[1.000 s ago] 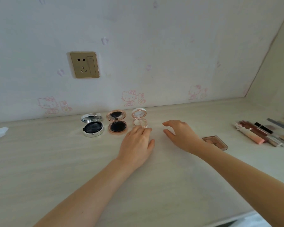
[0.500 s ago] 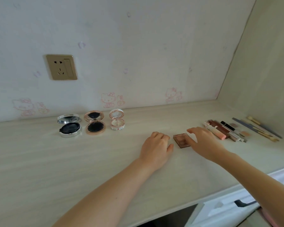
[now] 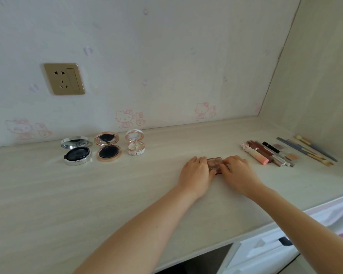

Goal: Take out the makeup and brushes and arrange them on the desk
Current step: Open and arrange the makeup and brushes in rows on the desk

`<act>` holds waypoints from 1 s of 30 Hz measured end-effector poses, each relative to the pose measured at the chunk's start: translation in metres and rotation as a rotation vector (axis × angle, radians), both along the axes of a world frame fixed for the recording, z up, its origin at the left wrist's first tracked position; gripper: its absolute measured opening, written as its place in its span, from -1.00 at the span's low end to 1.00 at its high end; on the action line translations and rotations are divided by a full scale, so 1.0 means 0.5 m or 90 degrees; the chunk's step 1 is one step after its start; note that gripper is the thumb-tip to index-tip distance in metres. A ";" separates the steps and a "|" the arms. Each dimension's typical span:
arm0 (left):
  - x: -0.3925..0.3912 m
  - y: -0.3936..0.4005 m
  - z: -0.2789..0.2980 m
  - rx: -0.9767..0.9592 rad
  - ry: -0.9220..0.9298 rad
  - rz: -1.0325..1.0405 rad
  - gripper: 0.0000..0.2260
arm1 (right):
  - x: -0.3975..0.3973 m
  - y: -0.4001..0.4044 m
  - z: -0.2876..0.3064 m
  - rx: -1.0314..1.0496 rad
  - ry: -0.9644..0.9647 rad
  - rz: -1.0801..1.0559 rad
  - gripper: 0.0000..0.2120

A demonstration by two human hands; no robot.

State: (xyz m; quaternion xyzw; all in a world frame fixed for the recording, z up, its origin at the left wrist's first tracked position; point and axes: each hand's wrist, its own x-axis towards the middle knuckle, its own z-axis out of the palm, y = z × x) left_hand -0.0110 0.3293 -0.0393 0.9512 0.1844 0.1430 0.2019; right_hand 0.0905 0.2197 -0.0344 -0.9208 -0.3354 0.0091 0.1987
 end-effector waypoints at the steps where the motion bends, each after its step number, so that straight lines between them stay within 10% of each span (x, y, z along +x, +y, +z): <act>1: 0.002 -0.002 0.002 -0.030 -0.008 0.000 -0.65 | -0.002 0.002 -0.002 0.015 0.003 -0.004 -0.75; 30: -0.239 0.053 0.059 -0.405 -0.333 0.114 -0.42 | -0.211 0.061 0.070 0.416 0.218 0.118 -0.79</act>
